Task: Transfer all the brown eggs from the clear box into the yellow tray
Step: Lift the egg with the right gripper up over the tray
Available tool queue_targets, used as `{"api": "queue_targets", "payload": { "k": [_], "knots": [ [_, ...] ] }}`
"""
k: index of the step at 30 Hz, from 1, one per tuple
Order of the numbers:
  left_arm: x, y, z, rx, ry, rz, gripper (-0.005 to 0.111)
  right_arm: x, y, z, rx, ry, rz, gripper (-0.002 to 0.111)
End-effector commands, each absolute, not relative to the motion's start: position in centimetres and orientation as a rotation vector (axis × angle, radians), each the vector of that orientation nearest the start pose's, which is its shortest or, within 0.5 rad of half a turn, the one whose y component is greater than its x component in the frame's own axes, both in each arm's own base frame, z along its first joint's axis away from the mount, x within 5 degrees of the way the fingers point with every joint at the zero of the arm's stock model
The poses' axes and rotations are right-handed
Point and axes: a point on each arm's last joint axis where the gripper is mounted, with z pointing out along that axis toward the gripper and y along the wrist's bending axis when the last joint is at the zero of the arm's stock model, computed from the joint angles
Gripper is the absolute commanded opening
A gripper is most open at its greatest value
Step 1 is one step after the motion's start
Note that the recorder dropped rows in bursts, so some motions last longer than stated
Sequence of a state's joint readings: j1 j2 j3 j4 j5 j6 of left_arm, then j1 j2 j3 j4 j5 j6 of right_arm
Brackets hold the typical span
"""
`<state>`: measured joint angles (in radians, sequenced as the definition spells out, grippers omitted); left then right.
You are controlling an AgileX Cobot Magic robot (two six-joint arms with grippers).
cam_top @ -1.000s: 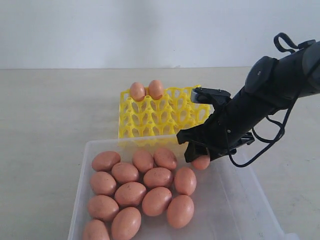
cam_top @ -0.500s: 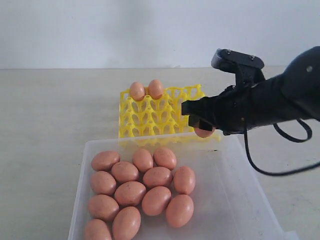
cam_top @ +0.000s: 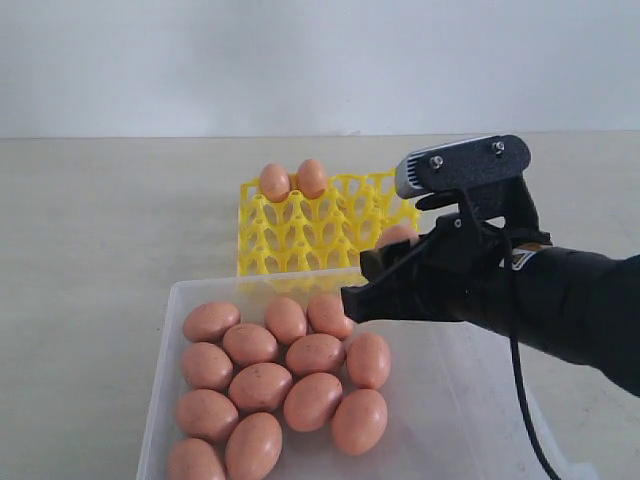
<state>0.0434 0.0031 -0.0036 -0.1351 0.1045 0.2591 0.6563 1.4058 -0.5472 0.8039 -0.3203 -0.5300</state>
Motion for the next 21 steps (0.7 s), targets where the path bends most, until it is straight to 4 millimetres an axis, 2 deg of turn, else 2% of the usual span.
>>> {"api": "queue_targets", "payload": {
  "k": [1,8,11,13,17,21],
  "knots": [
    [5.6,0.1,20.4,0.081,1.585,0.115,0.004,22.5,13.9,21.2,-0.257,1.995,0.247,0.000],
    [5.6,0.1,20.4,0.081,1.585,0.115,0.004,23.5,12.6,23.4,-0.116,1.742,0.115,0.000],
    [5.6,0.1,20.4,0.080,1.583,0.115,0.004,23.7,11.5,25.1,-0.015,1.564,0.028,0.000],
    [5.6,0.1,20.4,0.080,1.583,0.115,0.004,23.9,10.7,25.5,0.036,1.513,-0.026,0.000],
    [5.6,0.1,20.4,0.080,1.583,0.115,0.004,25.5,8.0,24.7,0.113,1.544,-0.131,0.000],
    [5.6,0.1,20.4,0.080,1.583,0.115,0.004,27.4,3.1,22.7,0.299,1.612,-0.220,0.000]
  ]
}}
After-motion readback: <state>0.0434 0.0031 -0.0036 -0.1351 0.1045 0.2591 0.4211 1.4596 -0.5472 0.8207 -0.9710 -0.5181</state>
